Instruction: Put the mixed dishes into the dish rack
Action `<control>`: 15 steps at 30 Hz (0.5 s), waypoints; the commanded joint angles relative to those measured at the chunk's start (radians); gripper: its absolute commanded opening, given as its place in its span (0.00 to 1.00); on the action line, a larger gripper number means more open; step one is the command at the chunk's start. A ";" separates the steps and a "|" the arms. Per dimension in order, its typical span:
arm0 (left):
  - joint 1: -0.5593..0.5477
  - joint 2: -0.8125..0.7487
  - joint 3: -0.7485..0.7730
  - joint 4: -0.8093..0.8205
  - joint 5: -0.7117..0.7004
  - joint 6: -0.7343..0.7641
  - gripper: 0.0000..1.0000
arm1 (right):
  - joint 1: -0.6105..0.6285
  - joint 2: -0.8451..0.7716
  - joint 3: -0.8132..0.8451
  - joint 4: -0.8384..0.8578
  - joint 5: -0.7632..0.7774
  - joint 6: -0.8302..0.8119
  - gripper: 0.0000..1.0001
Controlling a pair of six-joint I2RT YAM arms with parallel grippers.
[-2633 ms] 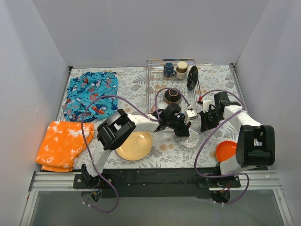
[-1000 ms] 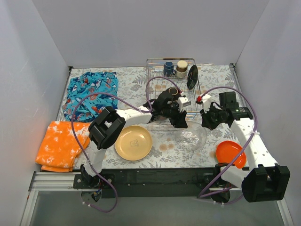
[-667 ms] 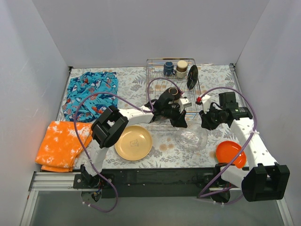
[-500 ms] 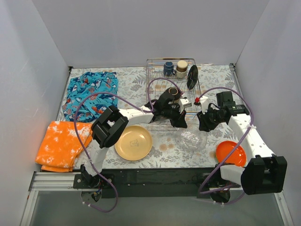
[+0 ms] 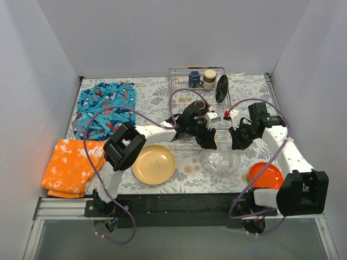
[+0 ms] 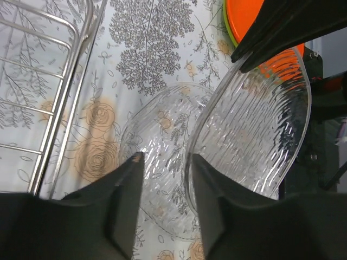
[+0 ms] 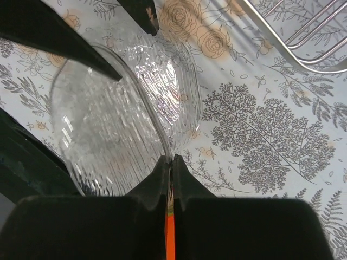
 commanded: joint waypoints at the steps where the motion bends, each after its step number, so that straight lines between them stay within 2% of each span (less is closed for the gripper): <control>1: 0.011 -0.197 0.070 -0.047 -0.156 0.028 0.50 | 0.010 -0.064 0.161 -0.093 -0.062 0.019 0.01; 4: 0.034 -0.291 0.076 -0.122 -0.305 0.070 0.66 | 0.010 -0.091 0.285 -0.147 -0.042 0.003 0.01; 6: 0.076 -0.388 0.023 -0.126 -0.400 0.088 0.68 | 0.012 -0.114 0.329 -0.147 -0.042 -0.001 0.01; 8: 0.133 -0.461 -0.030 -0.108 -0.483 0.085 0.68 | 0.010 -0.125 0.379 -0.112 -0.052 0.034 0.01; 12: 0.225 -0.500 -0.122 -0.093 -0.592 0.079 0.65 | 0.015 -0.117 0.409 0.092 0.000 0.225 0.01; 13: 0.241 -0.503 -0.154 -0.087 -0.627 0.066 0.64 | 0.018 -0.114 0.409 0.197 0.039 0.252 0.01; 15: 0.284 -0.502 -0.180 -0.076 -0.687 0.055 0.53 | 0.050 -0.096 0.406 0.301 0.099 0.303 0.01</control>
